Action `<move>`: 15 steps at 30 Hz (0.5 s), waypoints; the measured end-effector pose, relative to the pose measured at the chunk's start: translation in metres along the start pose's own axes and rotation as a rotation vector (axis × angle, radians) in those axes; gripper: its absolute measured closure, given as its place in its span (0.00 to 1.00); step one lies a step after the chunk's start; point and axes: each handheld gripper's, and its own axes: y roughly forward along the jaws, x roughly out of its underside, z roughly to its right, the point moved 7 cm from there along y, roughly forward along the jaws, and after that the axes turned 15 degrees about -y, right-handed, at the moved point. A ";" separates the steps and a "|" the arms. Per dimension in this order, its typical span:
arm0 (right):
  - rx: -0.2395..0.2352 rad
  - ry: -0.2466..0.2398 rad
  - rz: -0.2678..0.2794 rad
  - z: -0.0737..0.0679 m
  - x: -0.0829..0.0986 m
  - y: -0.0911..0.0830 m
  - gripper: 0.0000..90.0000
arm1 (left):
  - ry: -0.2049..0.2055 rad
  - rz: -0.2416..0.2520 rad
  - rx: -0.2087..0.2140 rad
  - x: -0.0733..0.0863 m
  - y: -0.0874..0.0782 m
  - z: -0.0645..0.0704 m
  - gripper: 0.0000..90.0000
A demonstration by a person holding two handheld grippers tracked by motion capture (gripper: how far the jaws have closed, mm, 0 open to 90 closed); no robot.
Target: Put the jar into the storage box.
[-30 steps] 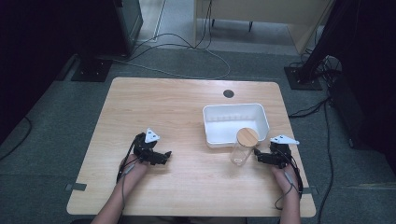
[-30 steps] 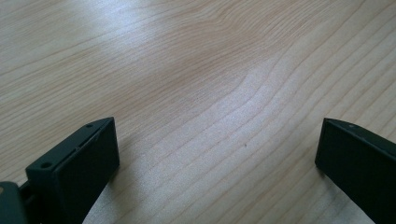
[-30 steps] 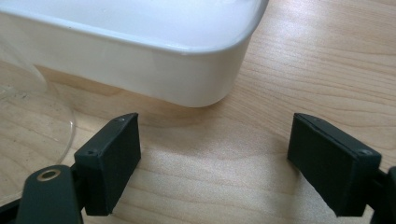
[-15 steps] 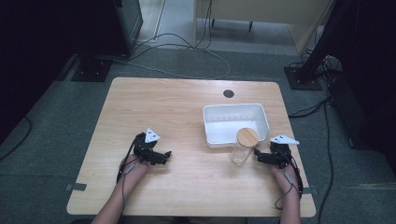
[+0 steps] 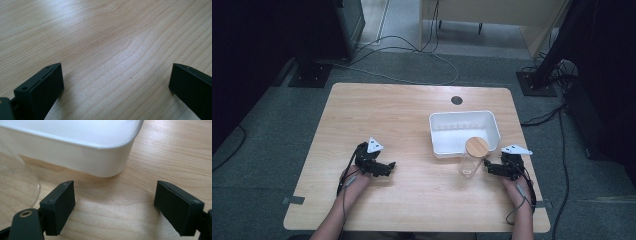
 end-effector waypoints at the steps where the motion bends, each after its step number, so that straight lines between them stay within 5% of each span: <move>1: 0.000 0.000 0.000 0.000 0.000 0.000 0.19 | -0.001 0.001 0.000 0.000 0.000 0.000 0.00; 15: -0.002 -0.009 0.003 -0.001 -0.001 -0.001 0.19 | 0.000 0.000 0.000 0.000 0.000 0.000 0.00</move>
